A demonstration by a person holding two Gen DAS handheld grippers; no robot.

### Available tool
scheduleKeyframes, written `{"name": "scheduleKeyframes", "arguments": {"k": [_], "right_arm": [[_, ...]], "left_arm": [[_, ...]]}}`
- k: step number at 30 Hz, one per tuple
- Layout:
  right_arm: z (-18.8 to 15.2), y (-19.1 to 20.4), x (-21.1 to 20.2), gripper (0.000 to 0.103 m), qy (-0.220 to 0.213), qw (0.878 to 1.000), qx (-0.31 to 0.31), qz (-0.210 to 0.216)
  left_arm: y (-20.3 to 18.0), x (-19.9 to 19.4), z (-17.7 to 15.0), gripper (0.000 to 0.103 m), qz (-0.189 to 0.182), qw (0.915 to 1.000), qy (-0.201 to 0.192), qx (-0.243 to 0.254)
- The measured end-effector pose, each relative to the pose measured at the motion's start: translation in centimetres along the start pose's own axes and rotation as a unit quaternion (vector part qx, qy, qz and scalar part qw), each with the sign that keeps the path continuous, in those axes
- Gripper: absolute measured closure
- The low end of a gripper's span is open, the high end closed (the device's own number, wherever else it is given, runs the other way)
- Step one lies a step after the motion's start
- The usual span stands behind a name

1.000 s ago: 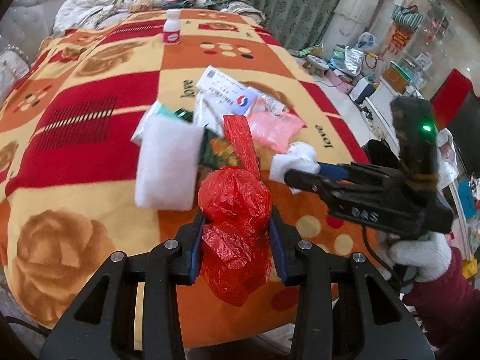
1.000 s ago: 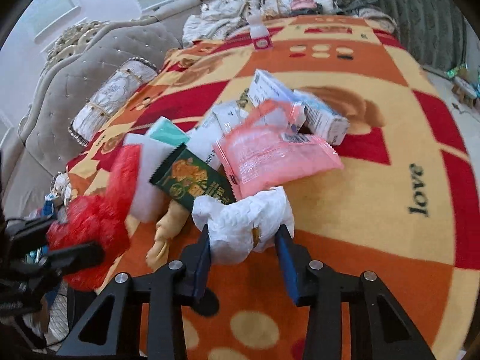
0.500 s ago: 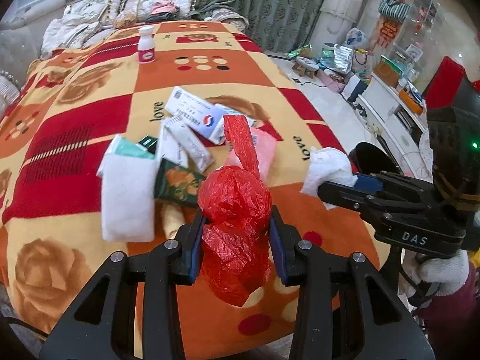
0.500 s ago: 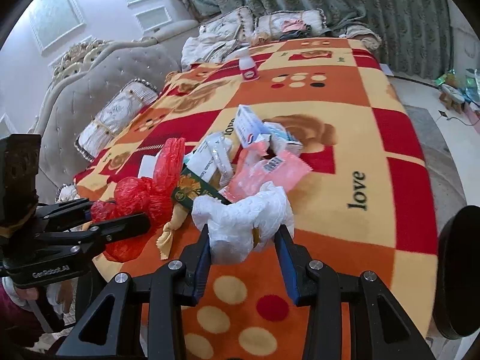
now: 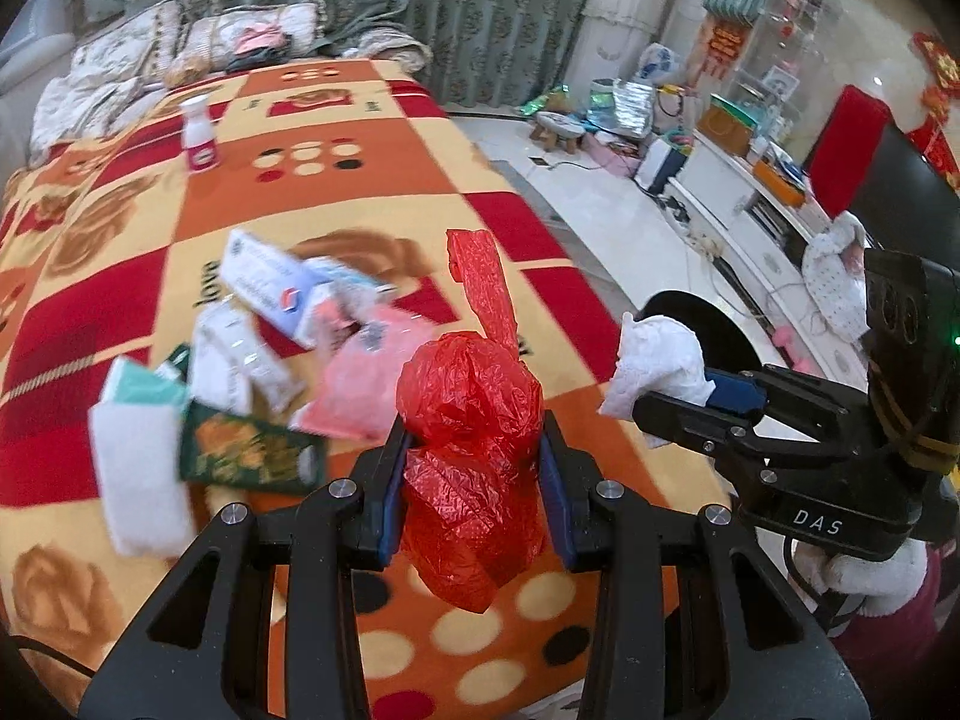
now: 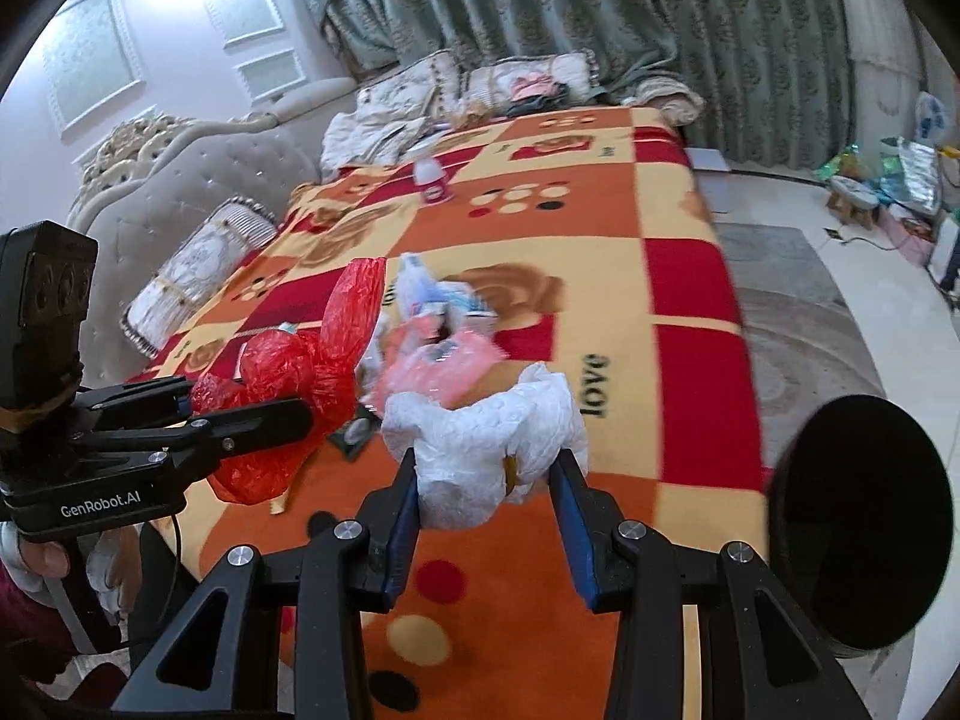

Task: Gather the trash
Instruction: 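Carry the white tissue to the black bin and open the right tool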

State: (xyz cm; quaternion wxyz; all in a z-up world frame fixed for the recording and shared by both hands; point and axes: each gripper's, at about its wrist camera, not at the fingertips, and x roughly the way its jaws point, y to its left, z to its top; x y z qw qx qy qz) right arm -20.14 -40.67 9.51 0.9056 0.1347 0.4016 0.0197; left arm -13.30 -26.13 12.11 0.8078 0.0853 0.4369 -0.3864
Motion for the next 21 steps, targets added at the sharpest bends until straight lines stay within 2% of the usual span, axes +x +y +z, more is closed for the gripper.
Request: {"name": "scheduleKeyframes", "arguments": {"k": [11, 21], "right_arm": [[-1.2, -6.5, -3.3, 0.063, -0.014, 0.997, 0.049, -0.064], [-2.7, -12.9, -6.0, 0.063, -0.019, 0.987, 0.101, -0.121]], "left_arm": [[-6.4, 4.2, 2.8, 0.067, -0.032, 0.9981, 0.014, 0.051], [-11.0, 8.0, 4.9, 0.067, -0.068, 0.9938, 0.027, 0.083]]}}
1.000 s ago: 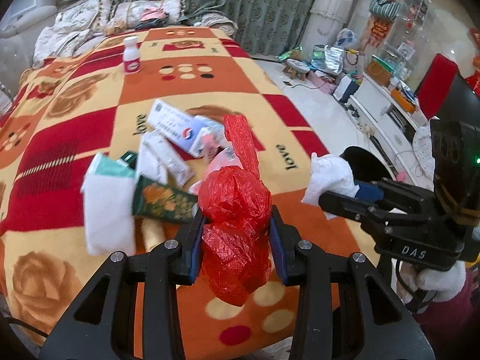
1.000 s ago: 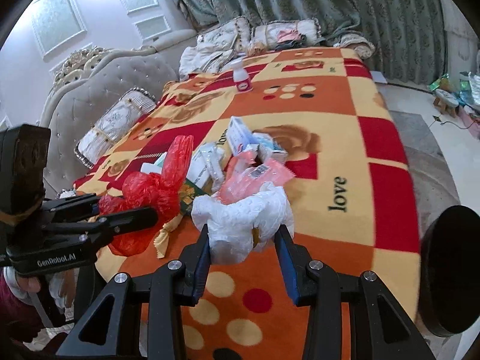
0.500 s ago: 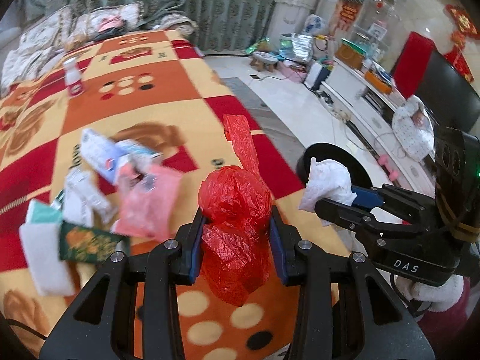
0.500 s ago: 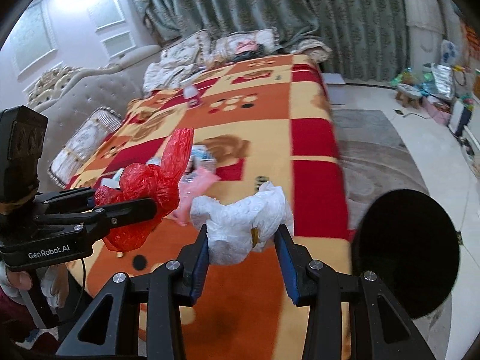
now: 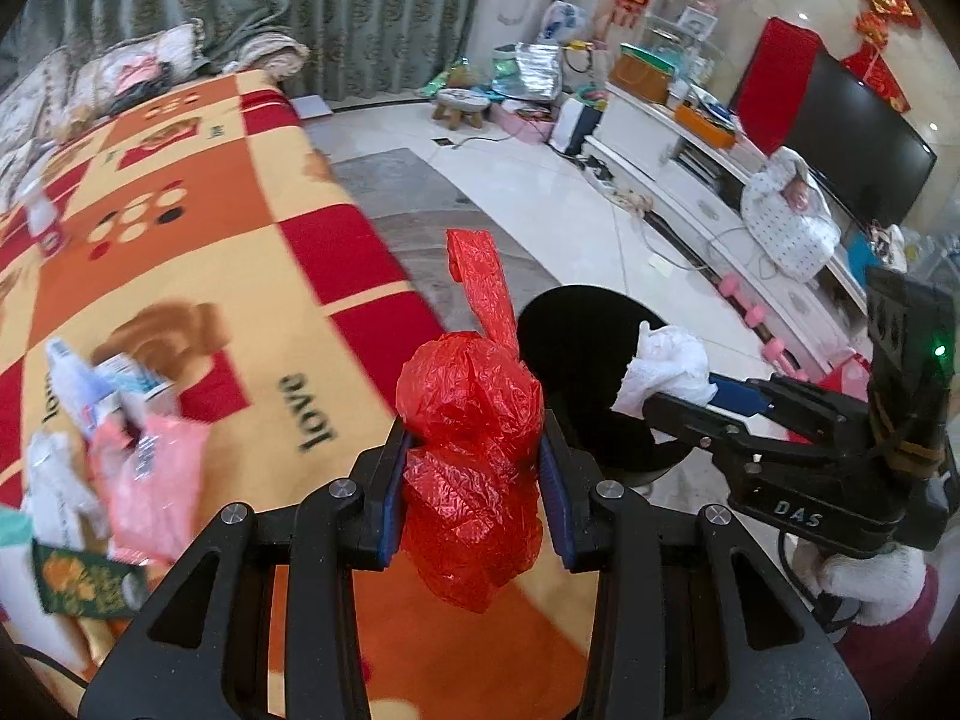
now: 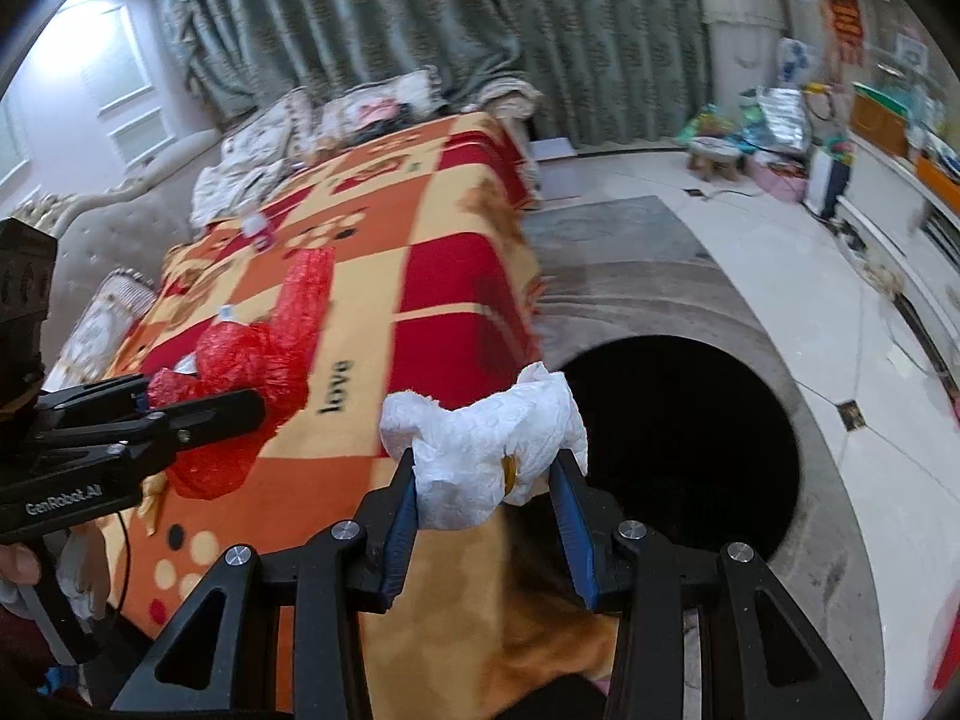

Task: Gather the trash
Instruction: 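Carry the white tissue to the black bin and open the right tool, then lower the red bag into the black bin and open the left tool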

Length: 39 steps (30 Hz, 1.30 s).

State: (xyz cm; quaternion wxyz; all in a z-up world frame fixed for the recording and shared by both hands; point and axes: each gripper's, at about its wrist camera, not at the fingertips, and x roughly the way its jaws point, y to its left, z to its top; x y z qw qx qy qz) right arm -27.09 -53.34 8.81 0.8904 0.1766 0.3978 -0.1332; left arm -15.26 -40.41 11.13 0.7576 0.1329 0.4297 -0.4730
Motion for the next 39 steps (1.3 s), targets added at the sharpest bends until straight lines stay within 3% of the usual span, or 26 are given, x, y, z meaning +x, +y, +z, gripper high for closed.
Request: {"name": "scheduleKeyframes", "arguments": {"k": [10, 19, 21, 23, 26, 29, 39], "right_arm": [[-0.6, -5.9, 0.5, 0.063, 0.012, 0.998, 0.051, -0.037], [-0.9, -7.6, 1.6, 0.059, 0.025, 0.996, 0.071, -0.046], [-0.9, -7.8, 1.8, 0.057, 0.026, 0.996, 0.072, -0.049], [-0.9, -8.0, 2.0, 0.055, 0.028, 0.996, 0.073, -0.053], [-0.9, -8.2, 2.3, 0.048, 0.033, 0.995, 0.081, -0.046], [-0.9, -8.3, 2.2, 0.036, 0.029, 0.995, 0.086, -0.042], [-1.4, -7.2, 2.4, 0.036, 0.036, 0.995, 0.083, -0.033]], "left_arm": [[-3.7, 4.5, 2.8, 0.067, -0.051, 0.9985, 0.017, 0.010], [-5.7, 6.9, 3.3, 0.065, -0.073, 0.9971, 0.020, 0.014], [-5.7, 7.1, 3.4, 0.060, -0.074, 0.9971, 0.015, 0.012], [-5.4, 7.4, 3.5, 0.046, -0.084, 0.9964, 0.011, 0.004], [-5.0, 7.5, 3.5, 0.042, -0.099, 0.9950, 0.010, -0.009], [-4.7, 7.4, 3.3, 0.042, -0.091, 0.9957, 0.014, -0.009], [-3.0, 5.2, 1.8, 0.042, -0.043, 0.9991, 0.008, -0.001]]}}
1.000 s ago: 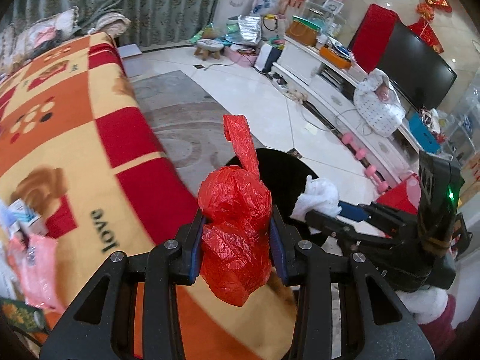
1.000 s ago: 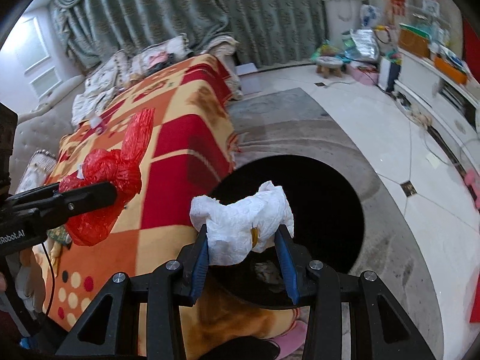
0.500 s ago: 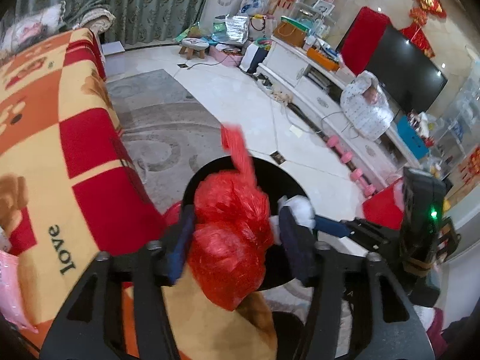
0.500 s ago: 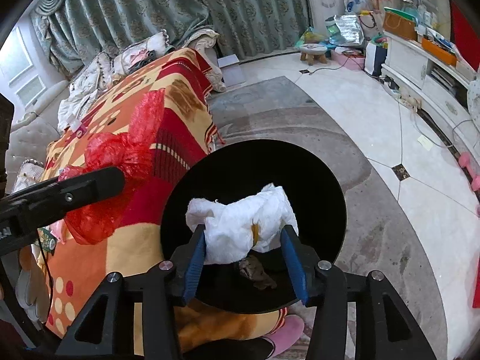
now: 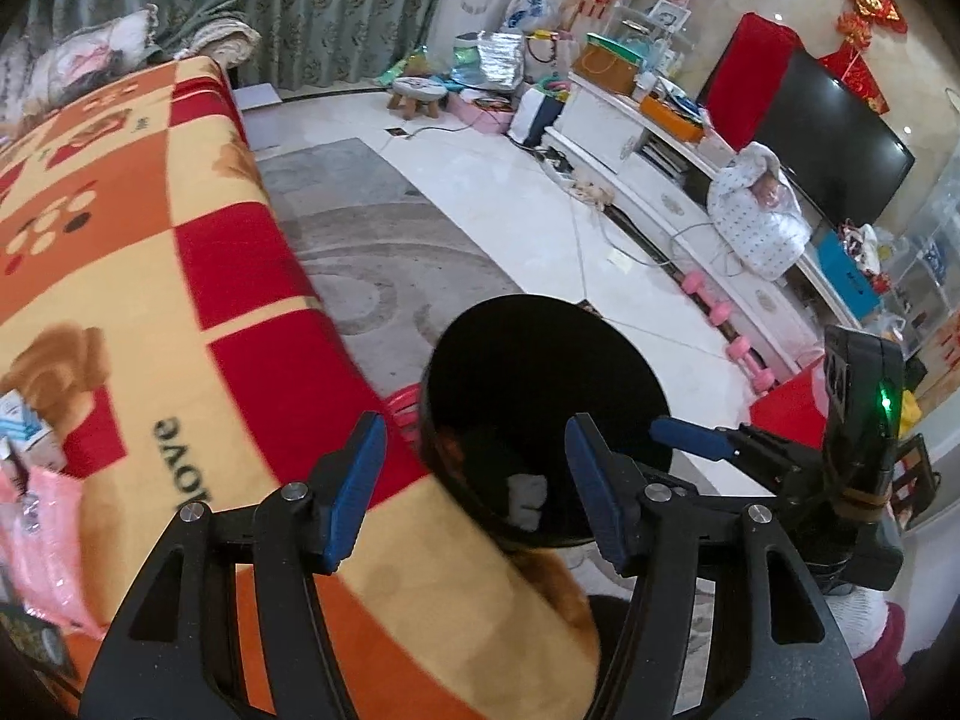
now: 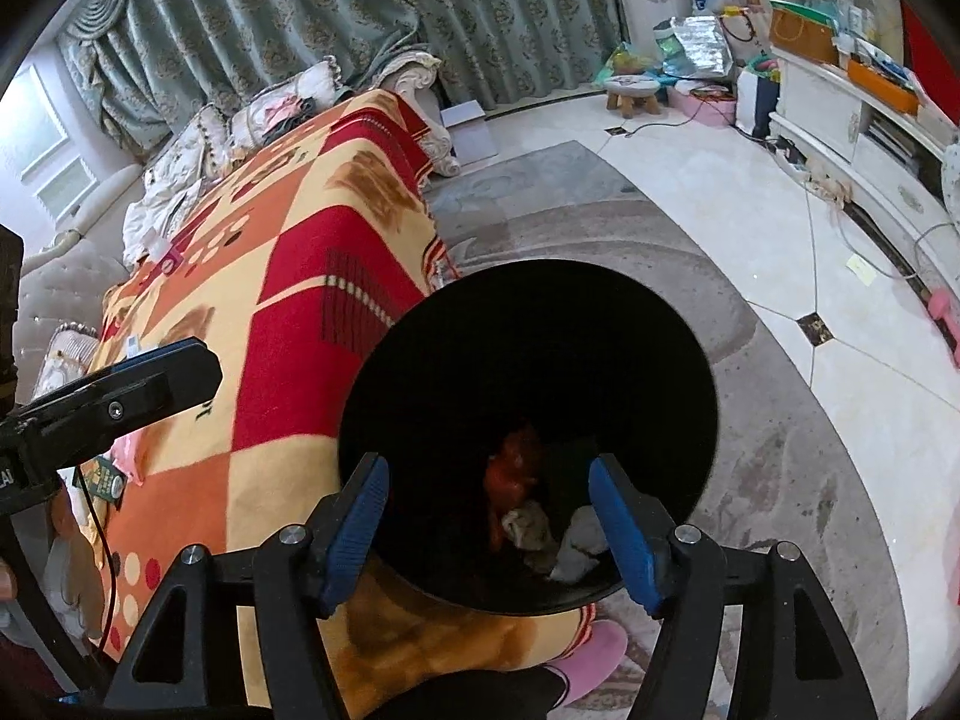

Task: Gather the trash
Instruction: 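Lower the red bag into the black bin and open the left tool, then move both tools back toward the remaining trash on the blanket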

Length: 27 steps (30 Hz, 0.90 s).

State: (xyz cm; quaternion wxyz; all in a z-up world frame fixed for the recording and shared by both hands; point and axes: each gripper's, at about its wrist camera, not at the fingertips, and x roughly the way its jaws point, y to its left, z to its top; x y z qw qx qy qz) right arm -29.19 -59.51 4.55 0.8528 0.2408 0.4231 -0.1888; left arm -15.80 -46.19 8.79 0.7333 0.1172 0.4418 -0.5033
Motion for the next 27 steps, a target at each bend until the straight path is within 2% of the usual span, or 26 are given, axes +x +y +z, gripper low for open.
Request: {"name": "scheduleKeyframes", "arguments": {"k": [12, 21, 27], "right_arm": [[-0.2, 6.2, -0.2, 0.036, -0.002, 0.998, -0.054, 0.024], [-0.7, 12.7, 0.8, 0.036, 0.011, 0.993, -0.101, 0.055], [-1.5, 17.4, 2.3, 0.036, 0.028, 0.987, -0.133, 0.082]], "left_arm": [[4.2, -4.6, -2.8, 0.042, 0.077, 0.9967, -0.016, -0.022], [9.3, -9.1, -6.1, 0.042, 0.119, 0.9904, -0.029, -0.064], [13.2, -12.9, -8.8, 0.042, 0.151, 0.9830, -0.040, -0.096]]}}
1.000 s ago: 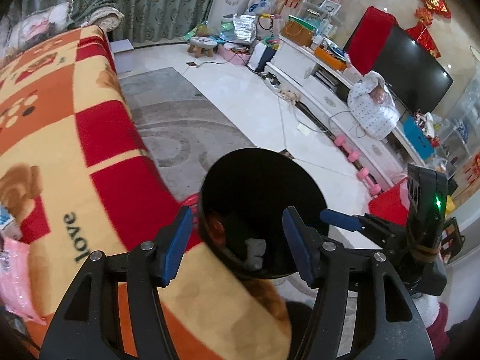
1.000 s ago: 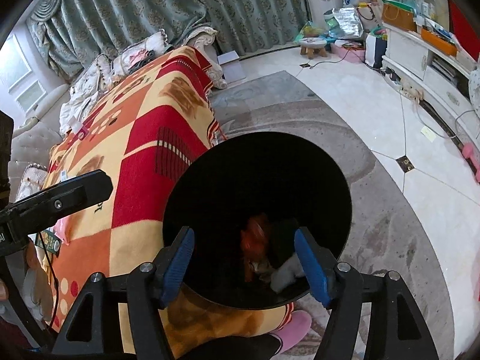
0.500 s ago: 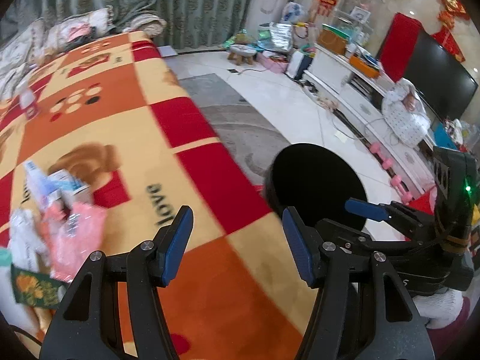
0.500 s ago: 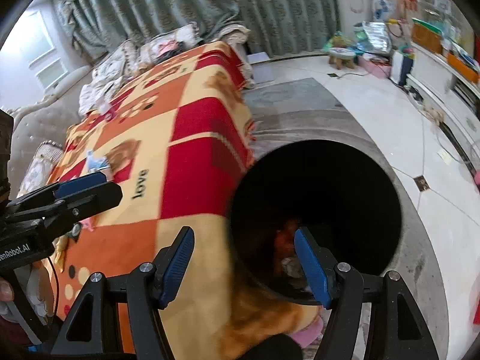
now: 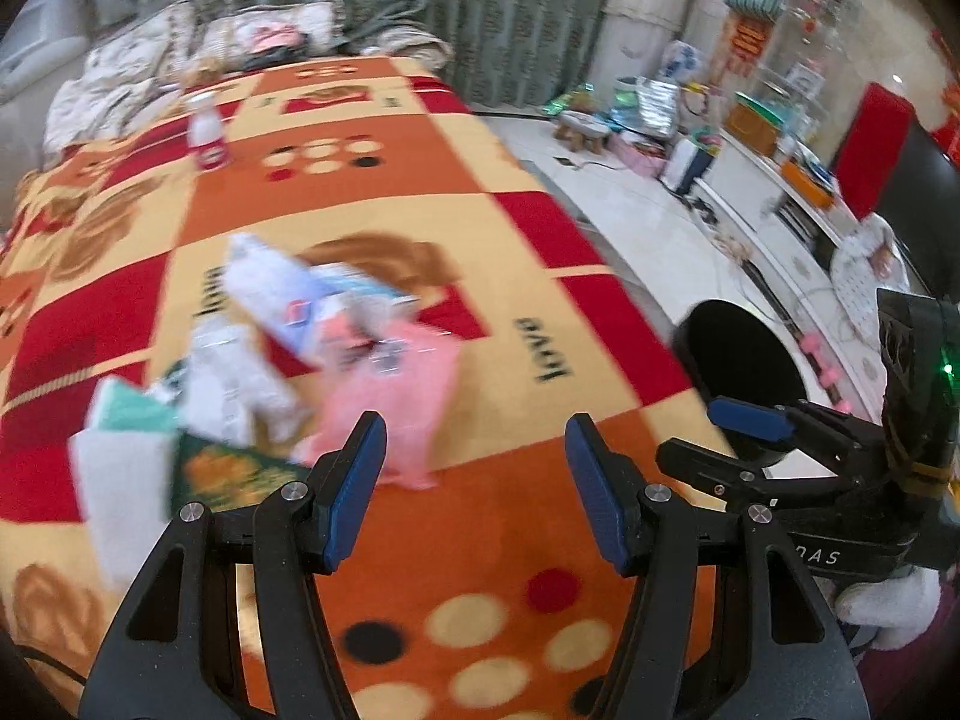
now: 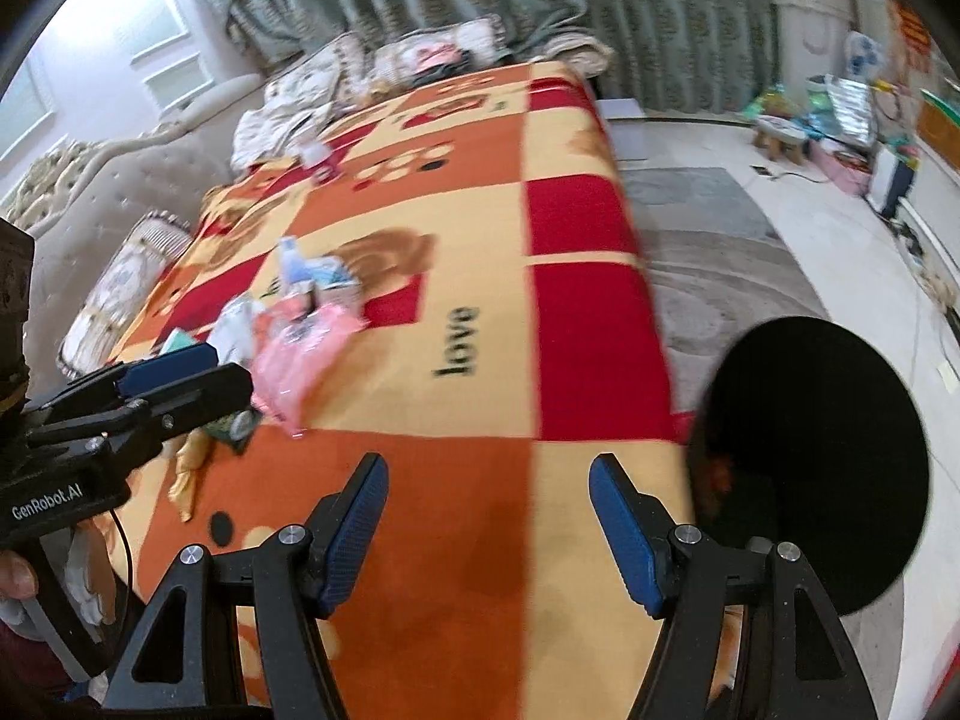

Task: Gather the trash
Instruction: 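Move both tools back toward the remaining trash on the blanket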

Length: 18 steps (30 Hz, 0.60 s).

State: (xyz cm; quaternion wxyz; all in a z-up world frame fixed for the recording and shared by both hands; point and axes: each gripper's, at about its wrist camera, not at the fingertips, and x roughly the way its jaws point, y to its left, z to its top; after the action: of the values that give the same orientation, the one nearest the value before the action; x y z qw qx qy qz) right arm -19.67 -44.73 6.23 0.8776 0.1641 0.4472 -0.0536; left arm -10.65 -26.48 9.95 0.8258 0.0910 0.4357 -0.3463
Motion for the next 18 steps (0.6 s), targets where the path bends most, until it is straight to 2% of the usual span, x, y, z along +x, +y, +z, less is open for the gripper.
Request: {"name": "scheduleKeyframes", "arguments": {"k": [11, 18], "right_arm": [[0.1, 8.6, 4.6, 0.036, 0.038, 0.995, -0.078, 0.056], [0.6, 13.1, 7.0, 0.036, 0.054, 0.987, -0.121, 0.089]], "left_arm": [[11.1, -4.2, -3.7, 0.042, 0.075, 0.9949, -0.003, -0.068], [15.0, -5.3, -5.6, 0.042, 0.094, 0.9902, -0.001, -0.103]]}}
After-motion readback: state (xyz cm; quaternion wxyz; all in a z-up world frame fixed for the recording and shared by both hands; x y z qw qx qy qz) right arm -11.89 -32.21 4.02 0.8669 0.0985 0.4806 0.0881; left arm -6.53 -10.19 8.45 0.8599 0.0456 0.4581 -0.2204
